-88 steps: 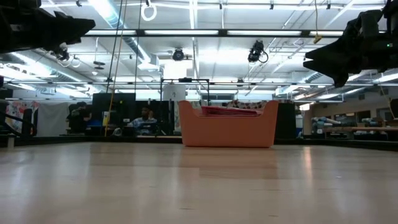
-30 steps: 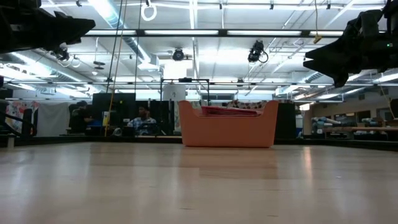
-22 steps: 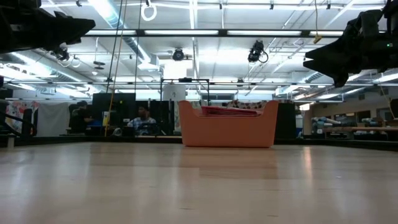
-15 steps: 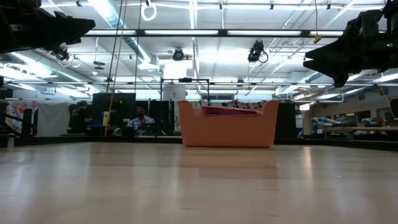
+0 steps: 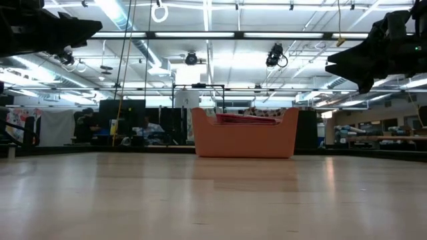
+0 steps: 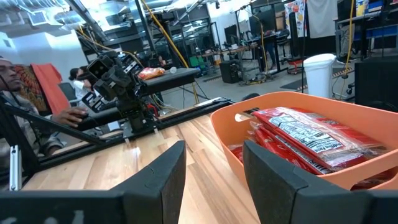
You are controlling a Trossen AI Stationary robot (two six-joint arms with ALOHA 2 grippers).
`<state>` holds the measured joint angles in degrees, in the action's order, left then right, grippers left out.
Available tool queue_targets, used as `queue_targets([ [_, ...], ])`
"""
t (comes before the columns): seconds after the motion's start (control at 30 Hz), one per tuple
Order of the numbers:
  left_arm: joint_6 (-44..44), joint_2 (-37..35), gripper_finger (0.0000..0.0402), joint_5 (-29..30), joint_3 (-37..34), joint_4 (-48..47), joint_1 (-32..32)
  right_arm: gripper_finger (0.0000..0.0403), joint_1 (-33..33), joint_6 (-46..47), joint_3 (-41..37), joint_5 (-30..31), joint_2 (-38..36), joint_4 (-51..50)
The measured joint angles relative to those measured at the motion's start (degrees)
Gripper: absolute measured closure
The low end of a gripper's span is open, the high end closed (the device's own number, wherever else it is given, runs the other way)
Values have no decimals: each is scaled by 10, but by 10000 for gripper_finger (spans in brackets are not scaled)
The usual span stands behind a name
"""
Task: Sort popcorn bags into baskets
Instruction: Return to Home Position
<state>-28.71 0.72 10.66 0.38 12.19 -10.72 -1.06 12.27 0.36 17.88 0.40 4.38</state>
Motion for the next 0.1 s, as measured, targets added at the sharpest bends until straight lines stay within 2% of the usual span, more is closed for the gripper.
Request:
queue_targets([
  [0.1,0,0,319,0,0,0,0,239,0,0,0,0,0,0],
])
